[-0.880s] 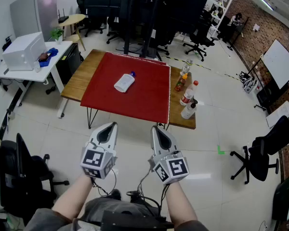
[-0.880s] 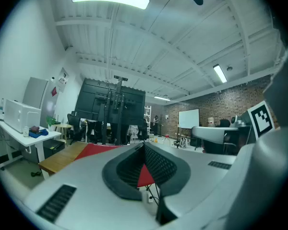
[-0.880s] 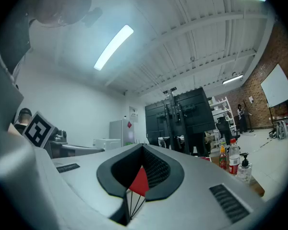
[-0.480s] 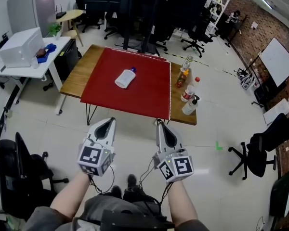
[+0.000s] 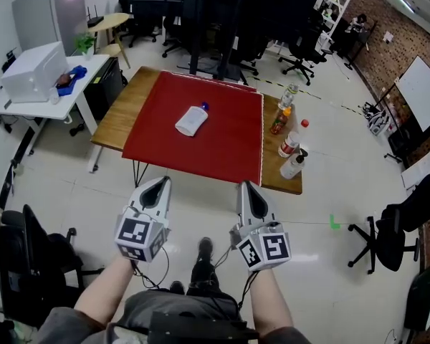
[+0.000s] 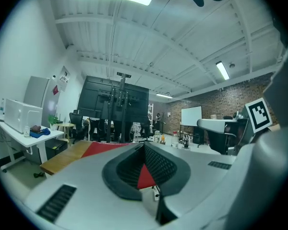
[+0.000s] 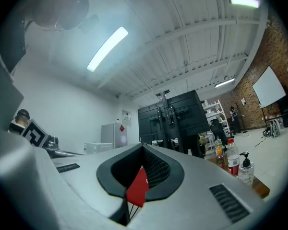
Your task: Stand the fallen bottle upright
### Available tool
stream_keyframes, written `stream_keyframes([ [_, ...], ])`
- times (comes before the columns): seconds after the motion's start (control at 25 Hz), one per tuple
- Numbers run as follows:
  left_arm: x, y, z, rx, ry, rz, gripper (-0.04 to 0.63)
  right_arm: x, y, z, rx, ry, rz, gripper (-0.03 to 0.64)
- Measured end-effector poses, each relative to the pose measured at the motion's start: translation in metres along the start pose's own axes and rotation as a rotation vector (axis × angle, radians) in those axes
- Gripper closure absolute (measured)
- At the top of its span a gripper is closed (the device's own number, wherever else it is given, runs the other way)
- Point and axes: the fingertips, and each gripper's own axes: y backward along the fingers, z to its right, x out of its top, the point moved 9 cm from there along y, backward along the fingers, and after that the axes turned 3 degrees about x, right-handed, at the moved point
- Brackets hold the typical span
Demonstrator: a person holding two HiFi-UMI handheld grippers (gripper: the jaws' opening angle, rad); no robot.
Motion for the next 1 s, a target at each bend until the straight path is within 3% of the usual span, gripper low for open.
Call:
stream_keyframes([
  [0.44, 0.018, -0.156, -0.005, 0.013, -0.009, 0.022, 0.568, -0.014, -0.110, 0.123, 0.026, -0.025, 0.004, 0.617],
  [1.0, 0.037, -0.343, -0.017, 0.067, 0.007, -0.022, 0.568, -0.029, -0.251, 0.264, 0.104, -0.066, -0.034, 0.617],
])
